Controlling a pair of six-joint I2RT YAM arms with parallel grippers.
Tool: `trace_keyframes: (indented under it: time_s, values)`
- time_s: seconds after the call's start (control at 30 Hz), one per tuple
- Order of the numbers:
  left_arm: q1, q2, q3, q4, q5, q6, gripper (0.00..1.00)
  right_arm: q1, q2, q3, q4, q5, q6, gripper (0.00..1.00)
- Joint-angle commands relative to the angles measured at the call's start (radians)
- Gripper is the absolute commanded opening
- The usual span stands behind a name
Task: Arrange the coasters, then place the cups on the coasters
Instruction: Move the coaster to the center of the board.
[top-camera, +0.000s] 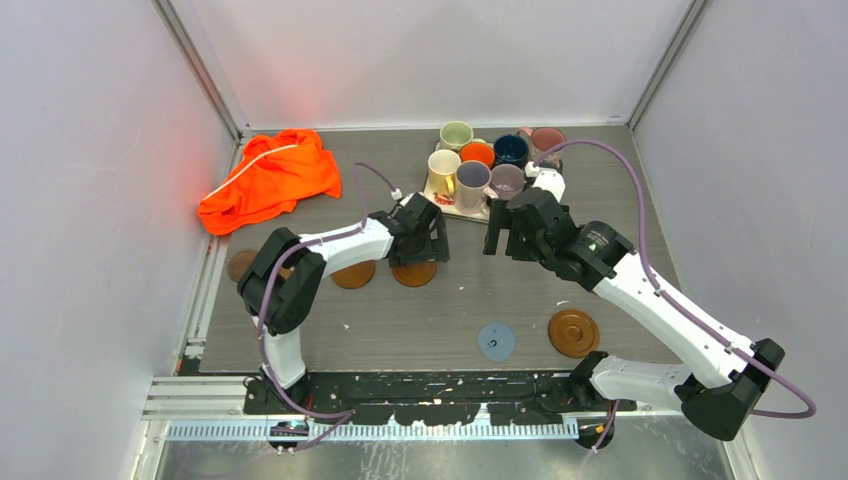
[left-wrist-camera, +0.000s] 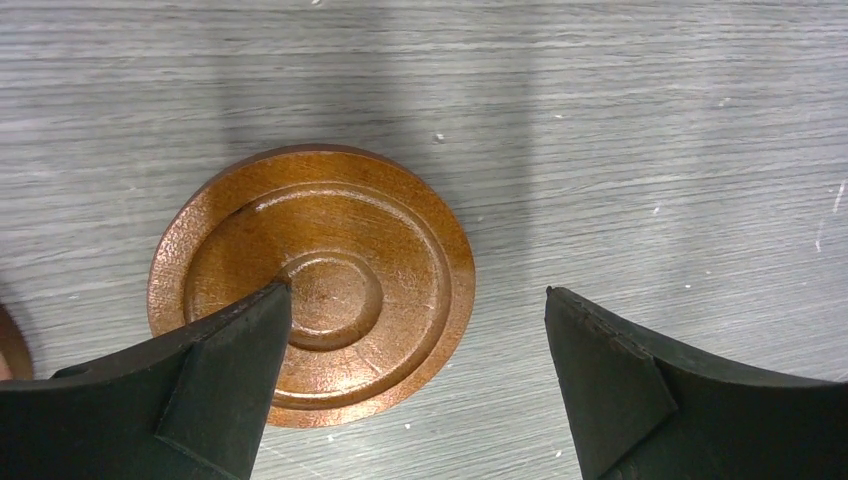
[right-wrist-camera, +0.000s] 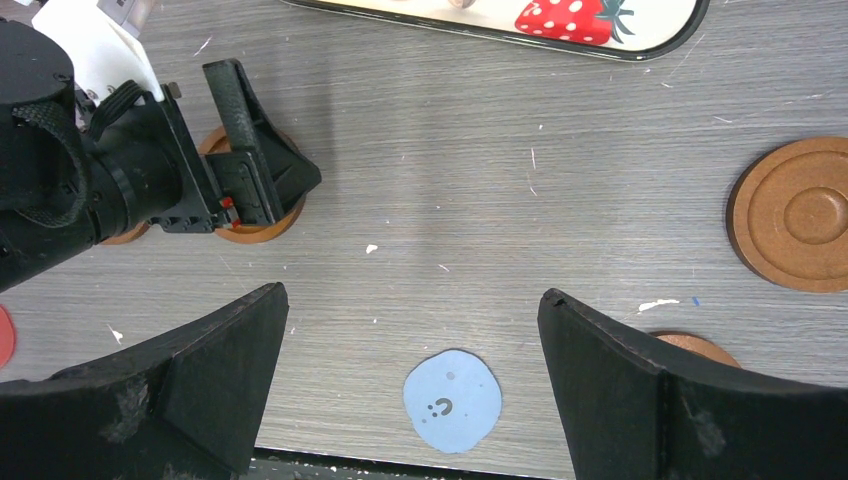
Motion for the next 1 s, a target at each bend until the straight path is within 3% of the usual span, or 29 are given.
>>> trace_keyframes:
  time_s: [0.0,0.5,0.97]
  values:
    - [0.020,-0.028,-0.046,-0.043,-0.035,0.022,1.00,0.005,0.008,0.015,0.025,0.008,0.003,1.00]
    - [0.022,-0.056,-0.048,-0.054,-0.032,0.038,1.00,0.005,0.009,0.019,0.025,0.006,0.008,1.00]
    - [0.020,-0.055,0.061,-0.070,0.013,0.105,1.00,0.006,0.001,0.030,-0.011,0.047,0.024,1.00]
